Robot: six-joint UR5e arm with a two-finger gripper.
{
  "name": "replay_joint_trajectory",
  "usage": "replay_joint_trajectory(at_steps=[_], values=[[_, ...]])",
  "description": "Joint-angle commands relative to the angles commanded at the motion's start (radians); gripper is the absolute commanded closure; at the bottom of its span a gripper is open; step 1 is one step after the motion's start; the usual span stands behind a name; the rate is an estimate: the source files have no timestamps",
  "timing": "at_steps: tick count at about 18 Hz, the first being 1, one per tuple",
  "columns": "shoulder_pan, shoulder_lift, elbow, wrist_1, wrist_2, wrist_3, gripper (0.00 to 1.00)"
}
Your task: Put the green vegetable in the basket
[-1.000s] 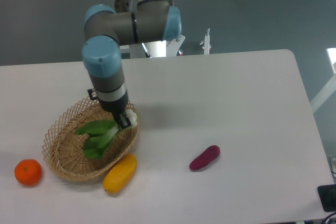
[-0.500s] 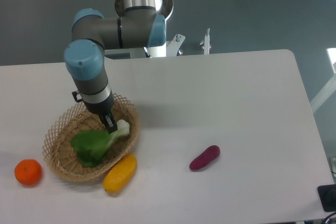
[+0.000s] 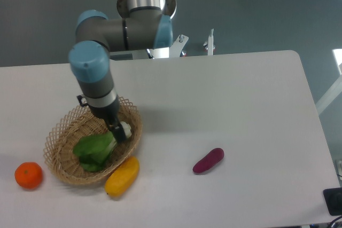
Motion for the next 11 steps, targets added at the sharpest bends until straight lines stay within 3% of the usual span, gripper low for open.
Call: replay_joint_trajectory(at_steps=[3,11], values=[[0.052,-0.009,0.055,-0.002,-0.002,0.020,0.00],[0.195,-0.127,0.212,-0.018,-0.002,0.117,0.00]])
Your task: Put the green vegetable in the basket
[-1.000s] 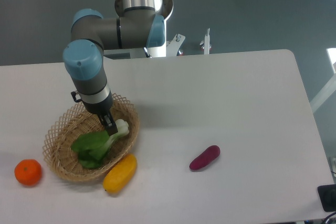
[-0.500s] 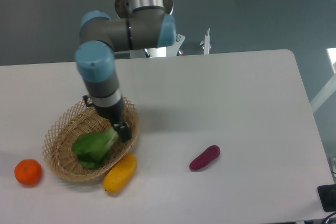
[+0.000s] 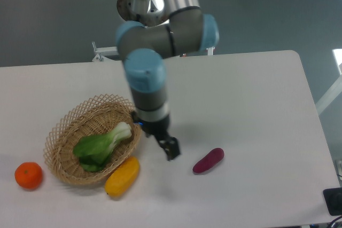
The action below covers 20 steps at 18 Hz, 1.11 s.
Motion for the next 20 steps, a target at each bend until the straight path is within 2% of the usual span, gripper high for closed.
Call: replay_joint_trajectory(at_steps=[4,6,13,18,20], values=[[0.081,-0.035,0.065,-0.046,-0.005,0.017,0.00],[0.121,-0.046,0.081,-0.066,-0.011,0.072,0.00],[0.219,-0.077,0.115,-0.068,-0.044,0.187,0.00],[0.246,-0.114,0.155,-0.068,-0.041,0.200,0.00],[0.250,-0.114,0.151,-0.068,-0.037,0.235,0.00]])
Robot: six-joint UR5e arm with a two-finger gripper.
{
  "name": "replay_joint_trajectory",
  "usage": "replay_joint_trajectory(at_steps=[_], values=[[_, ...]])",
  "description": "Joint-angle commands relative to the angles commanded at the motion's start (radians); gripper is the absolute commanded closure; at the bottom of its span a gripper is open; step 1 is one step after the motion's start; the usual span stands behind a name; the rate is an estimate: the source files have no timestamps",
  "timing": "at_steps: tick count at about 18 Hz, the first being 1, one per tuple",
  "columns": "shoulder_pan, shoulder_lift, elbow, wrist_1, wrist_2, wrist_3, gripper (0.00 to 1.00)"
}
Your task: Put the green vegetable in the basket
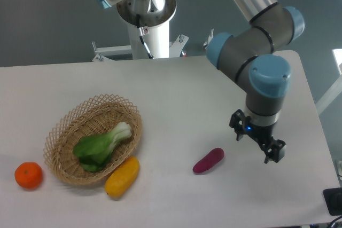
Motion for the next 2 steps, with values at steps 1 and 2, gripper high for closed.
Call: replay_joint_trajectory(at_steps=[1,2], values=[[0.008,0.000,-0.002,0.000,0.000,0.006,0.00],[0.009,0.000,-0.002,0.000,0.000,0.006,0.00]])
